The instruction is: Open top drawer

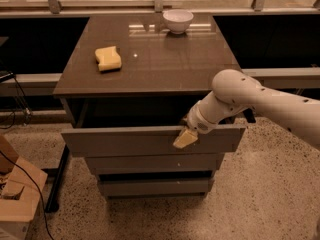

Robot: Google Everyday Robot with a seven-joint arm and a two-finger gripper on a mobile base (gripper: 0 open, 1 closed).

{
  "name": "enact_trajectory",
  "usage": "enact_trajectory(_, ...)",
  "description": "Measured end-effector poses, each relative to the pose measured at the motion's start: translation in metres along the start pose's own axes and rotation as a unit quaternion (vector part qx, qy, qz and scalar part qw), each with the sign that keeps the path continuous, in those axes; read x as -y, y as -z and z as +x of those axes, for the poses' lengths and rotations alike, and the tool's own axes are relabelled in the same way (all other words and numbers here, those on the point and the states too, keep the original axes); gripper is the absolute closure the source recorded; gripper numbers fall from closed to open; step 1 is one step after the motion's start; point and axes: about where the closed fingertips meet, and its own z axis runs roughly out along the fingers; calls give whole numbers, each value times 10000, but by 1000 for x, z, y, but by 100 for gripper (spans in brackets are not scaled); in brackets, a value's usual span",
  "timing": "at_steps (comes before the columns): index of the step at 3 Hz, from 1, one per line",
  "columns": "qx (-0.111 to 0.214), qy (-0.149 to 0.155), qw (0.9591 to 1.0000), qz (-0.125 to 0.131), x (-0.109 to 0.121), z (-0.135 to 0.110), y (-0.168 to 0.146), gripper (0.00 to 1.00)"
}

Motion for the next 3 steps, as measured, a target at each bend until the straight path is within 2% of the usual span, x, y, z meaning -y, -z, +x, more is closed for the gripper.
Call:
enact_trajectory(1,14,-26,10000,-5,-3,-2,5,78)
enact_trajectory(2,120,-227,9997,-45,-25,1,13,65)
enact_trajectory(3,78,-119,9999,-67,-31,-2,14,34)
